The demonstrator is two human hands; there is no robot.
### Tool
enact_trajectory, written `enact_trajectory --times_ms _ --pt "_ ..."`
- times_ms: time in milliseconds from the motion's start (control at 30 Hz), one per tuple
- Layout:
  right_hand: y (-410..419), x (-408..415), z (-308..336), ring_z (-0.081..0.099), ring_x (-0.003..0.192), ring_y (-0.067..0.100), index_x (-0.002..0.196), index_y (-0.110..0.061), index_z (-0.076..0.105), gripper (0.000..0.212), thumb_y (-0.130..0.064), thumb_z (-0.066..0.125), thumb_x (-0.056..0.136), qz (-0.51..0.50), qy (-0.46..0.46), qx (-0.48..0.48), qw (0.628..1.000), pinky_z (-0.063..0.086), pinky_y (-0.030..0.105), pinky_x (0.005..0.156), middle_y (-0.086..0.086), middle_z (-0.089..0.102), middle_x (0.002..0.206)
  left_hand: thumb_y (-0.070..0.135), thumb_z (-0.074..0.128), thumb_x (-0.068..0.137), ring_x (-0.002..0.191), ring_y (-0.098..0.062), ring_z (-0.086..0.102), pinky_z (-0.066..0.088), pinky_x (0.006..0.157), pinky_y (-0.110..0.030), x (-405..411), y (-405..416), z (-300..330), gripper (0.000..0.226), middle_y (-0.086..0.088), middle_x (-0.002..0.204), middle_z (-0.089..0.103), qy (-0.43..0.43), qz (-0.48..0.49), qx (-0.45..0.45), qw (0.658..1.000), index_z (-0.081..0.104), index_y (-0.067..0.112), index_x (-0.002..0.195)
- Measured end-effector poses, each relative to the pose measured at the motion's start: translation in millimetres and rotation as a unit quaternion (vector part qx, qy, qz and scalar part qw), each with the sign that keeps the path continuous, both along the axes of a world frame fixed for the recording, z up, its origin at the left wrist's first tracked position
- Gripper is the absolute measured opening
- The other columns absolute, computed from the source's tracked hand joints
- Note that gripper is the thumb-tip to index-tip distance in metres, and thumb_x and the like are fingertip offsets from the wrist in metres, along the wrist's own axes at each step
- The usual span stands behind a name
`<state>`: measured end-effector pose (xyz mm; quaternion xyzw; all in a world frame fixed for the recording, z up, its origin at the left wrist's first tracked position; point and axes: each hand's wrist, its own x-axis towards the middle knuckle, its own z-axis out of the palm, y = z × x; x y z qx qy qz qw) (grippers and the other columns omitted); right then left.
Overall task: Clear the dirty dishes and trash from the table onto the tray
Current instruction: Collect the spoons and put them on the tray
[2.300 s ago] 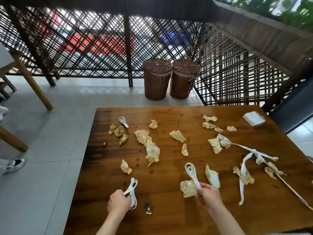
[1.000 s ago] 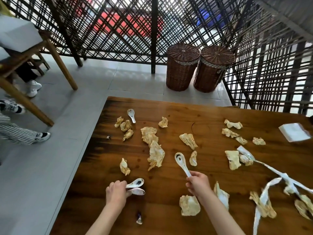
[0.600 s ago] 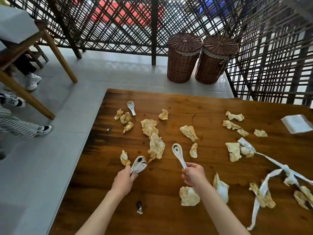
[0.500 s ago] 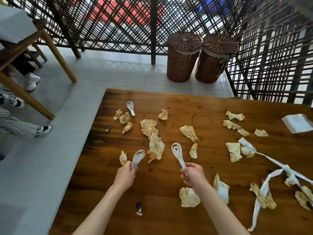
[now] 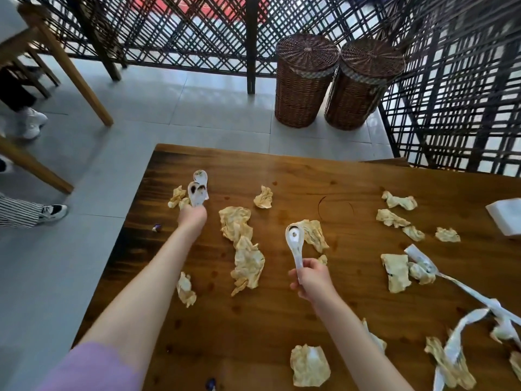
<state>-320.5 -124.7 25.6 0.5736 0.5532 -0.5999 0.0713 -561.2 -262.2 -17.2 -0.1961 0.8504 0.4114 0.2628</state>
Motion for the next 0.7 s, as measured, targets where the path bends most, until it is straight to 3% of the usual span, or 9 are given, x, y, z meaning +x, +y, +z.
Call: enact_trajectory --times_ms 133,367,533,700 --pt "11.4 -16.6 -8.8 0.052 0.056 0.013 0.1 -0.022 0.05 0.021 -0.007 0.036 0.096 0.021 -0.009 0.002 1.0 0.039 0.021 0.044 0.003 0.062 0.079 0.021 0.039 0.096 0.12 -0.036 0.052 0.047 0.09 -0.041 -35.5 15.2 -1.3 0.042 -0.02 0.134 0.051 0.011 0.008 0.017 1.0 0.045 0.001 0.133" --pt "24.5 -20.5 -23.7 0.049 0.055 0.012 0.109 -0.02 0.051 0.024 -0.006 0.037 0.096 0.035 -0.031 -0.008 0.999 0.039 0.021 0.045 0.004 0.058 0.076 0.021 0.039 0.096 0.124 -0.033 0.048 0.04 0.098 -0.041 -66.5 38.5 -11.4 0.042 -0.017 0.135 0.05 0.036 -0.013 -0.081 0.996 0.048 0.001 0.133" --pt "30.2 -17.3 -25.0 0.049 0.057 0.013 0.107 -0.022 0.046 0.021 -0.006 0.037 0.096 0.027 -0.036 -0.021 0.999 0.04 0.021 0.047 0.005 0.058 0.078 0.027 0.056 0.092 0.098 -0.024 0.057 0.042 0.07 -0.03 -65.6 56.9 -15.8 0.045 -0.012 0.123 0.058 0.03 -0.003 -0.121 0.992 0.048 0.002 0.128" --pt "33.0 -11.0 -23.8 0.048 0.055 0.012 0.105 -0.022 0.048 0.022 -0.006 0.036 0.095 0.026 -0.038 -0.023 0.999 0.039 0.021 0.046 0.005 0.058 0.075 0.03 0.068 0.085 0.106 -0.031 0.06 0.05 0.077 -0.034 -60.5 55.6 -20.7 0.047 -0.015 0.12 0.061 0.043 -0.056 -0.165 0.984 0.056 0.001 0.12"
